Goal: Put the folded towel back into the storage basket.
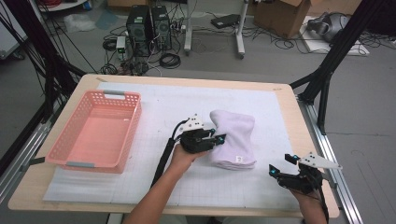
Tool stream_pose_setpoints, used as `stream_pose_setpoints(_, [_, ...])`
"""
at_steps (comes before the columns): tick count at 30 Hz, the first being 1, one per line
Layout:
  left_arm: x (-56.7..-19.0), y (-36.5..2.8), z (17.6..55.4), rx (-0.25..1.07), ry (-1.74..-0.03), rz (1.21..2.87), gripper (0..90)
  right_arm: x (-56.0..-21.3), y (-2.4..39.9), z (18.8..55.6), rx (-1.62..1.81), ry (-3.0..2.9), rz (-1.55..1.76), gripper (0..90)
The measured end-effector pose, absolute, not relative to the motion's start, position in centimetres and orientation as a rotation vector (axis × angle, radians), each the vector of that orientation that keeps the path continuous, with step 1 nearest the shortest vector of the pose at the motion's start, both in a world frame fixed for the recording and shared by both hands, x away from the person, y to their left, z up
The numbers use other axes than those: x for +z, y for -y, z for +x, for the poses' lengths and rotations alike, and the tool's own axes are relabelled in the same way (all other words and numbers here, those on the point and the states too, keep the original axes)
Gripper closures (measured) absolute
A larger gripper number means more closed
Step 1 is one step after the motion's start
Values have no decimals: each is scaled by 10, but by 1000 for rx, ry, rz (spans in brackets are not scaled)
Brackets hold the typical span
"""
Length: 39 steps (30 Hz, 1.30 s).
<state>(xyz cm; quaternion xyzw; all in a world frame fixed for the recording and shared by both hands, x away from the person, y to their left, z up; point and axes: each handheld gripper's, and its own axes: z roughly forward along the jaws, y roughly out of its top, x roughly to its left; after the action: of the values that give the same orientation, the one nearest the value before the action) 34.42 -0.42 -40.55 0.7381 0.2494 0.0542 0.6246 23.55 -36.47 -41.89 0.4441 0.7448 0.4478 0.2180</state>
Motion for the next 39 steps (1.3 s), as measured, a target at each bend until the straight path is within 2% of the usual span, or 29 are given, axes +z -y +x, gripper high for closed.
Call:
stream_pose_setpoints(15, [-381, -31, 335, 177, -494, 1636, 728, -418, 361, 236, 1247, -2064, 1218, 188])
stream_pose_setpoints(39, [-357, -78, 324, 236, -471, 1572, 727, -418, 358, 237, 1249, -2069, 1217, 187])
